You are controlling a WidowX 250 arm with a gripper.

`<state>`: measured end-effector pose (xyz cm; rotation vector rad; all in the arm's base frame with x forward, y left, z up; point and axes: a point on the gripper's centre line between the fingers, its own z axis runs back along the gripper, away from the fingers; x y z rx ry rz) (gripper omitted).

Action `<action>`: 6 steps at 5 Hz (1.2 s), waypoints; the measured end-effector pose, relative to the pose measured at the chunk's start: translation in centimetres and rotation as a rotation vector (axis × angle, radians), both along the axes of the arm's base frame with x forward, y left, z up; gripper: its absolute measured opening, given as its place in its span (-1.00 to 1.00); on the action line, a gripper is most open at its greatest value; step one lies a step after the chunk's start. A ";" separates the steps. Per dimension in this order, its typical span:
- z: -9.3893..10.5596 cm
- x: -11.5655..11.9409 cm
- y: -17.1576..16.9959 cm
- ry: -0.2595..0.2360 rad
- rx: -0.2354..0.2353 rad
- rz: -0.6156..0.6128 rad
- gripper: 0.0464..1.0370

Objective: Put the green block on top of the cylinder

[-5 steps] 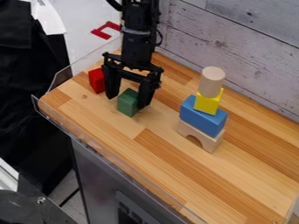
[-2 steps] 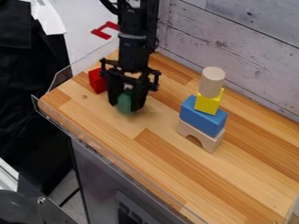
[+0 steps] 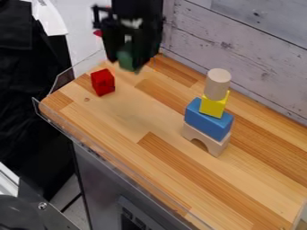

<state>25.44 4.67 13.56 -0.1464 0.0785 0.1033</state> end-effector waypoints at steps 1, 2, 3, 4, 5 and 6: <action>2.3 0.7 -2.2 -0.036 0.008 -0.092 0.02; 3.0 1.5 -4.5 -0.001 0.012 -0.157 0.02; 3.1 2.0 -6.1 0.029 0.020 -0.202 0.02; 3.4 1.8 -7.0 0.057 0.025 -0.218 0.02; 2.9 2.0 -7.0 0.092 0.029 -0.220 0.02; 2.4 2.4 -7.8 0.109 0.045 -0.246 0.02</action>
